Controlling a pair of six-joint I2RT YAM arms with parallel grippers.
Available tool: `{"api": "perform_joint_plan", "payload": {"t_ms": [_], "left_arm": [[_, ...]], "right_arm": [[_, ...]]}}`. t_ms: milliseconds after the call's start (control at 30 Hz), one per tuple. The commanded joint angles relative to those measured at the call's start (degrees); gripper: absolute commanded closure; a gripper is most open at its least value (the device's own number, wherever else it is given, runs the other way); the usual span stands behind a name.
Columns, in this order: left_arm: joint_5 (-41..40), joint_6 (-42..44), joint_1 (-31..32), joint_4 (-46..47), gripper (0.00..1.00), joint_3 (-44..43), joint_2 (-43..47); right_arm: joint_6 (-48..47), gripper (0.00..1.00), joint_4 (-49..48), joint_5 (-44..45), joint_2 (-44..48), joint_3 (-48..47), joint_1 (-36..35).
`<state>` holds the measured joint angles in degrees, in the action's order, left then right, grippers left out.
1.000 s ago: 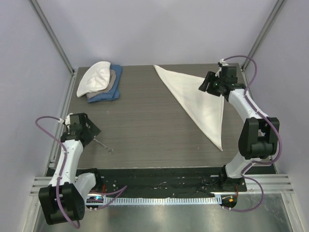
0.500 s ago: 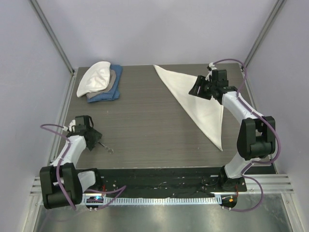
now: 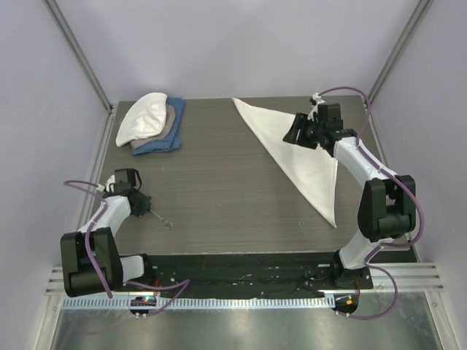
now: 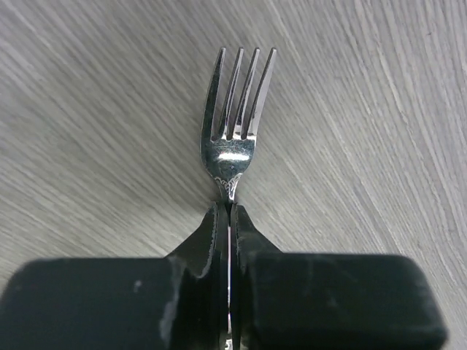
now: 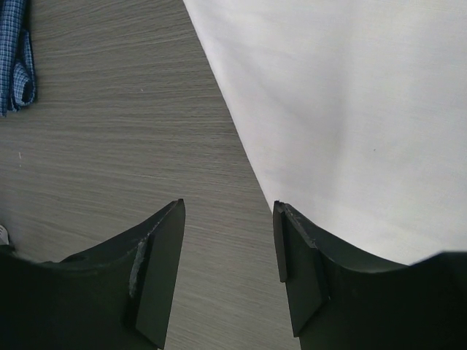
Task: Fold the napkin, place the utensils inside, and roll it up
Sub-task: Grab a utensil with the left arm
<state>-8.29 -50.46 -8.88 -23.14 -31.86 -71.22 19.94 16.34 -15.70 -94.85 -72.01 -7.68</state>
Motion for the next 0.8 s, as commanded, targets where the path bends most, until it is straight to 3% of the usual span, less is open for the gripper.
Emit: {"api": "perform_joint_plan", "payload": {"t_ms": [0, 133, 467, 600, 767], "left_arm": [[2.84, 1.68, -0.26, 0.02, 1.0, -1.97, -1.99], [9.59, -1.48, 0.35, 1.16, 1.0, -2.95, -0.85], [11.37, -6.93, 8.27, 2.83, 1.0, -6.81, -1.38], [11.72, -7.02, 11.61, 3.53, 1.0, -7.43, -3.13], [13.3, -6.85, 11.87, 4.33, 1.0, -7.43, -4.8]], "right_arm": [[-2.45, 0.41, 0.18, 0.67, 2.3, -3.84, -1.98], [-7.88, 0.42, 1.5, 2.6, 3.53, -4.37, -6.89], [-15.19, 0.4, -11.76, 20.43, 8.19, 6.62, -36.77], [-18.09, 0.39, -10.11, 28.34, -1.09, 0.57, -48.71], [-19.59, 0.38, -5.62, 36.0, -11.14, -9.37, -55.94]]}}
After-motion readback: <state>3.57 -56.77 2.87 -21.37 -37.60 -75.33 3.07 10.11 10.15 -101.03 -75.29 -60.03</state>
